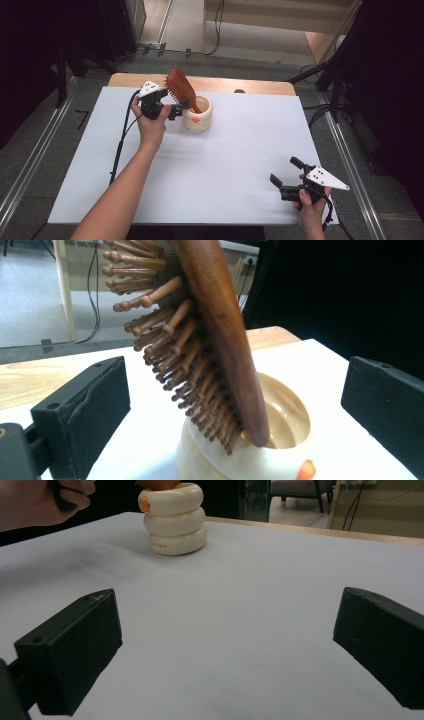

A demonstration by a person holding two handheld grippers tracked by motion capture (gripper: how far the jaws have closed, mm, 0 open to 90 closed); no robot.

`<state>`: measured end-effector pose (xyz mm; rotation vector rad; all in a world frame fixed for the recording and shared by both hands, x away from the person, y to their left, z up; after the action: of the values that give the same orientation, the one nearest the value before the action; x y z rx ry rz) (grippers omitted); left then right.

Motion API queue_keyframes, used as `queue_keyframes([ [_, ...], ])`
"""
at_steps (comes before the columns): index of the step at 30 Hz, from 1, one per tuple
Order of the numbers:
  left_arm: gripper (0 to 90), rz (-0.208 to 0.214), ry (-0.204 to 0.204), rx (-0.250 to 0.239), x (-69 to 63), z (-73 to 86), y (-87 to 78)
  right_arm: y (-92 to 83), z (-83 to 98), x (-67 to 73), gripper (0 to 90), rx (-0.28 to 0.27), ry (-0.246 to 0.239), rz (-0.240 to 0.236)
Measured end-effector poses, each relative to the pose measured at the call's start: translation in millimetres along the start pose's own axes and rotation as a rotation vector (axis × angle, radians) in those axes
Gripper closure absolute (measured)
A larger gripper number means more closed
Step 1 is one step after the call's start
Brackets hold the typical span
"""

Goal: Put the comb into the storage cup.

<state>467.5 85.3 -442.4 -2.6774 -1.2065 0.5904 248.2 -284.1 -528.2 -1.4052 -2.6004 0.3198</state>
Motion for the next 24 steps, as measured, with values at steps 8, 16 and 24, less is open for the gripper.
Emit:
queue_keyframes([
  [8, 0.0, 0.002, 0.018, -0.018, -3.6, 2.3, -14.5, 0.1, 0.0, 0.0, 0.0, 0.003, -0.005, 0.002],
  [16, 0.0, -0.003, 0.04, -0.043, -7.2, 3.2, -31.1, 0.3, 0.0, 0.2, 0.0, 0.004, -0.005, 0.003],
  [24, 0.0, -0.01, 0.058, -0.071, -10.6, 6.6, -49.1, 0.5, 0.0, 0.7, 0.0, 0.006, -0.008, 0.003],
])
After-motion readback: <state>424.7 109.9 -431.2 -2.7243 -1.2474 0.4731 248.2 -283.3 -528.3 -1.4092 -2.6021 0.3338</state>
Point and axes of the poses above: each handheld gripper's, and its own axes: y roughly forward along the jaws, z roughly out of its underside, x roughly to its left, the point moved 6 cm from there along y, roughly forward along the jaws, and after that the axes turned 5 degrees about -y, right-handed, at the moved point
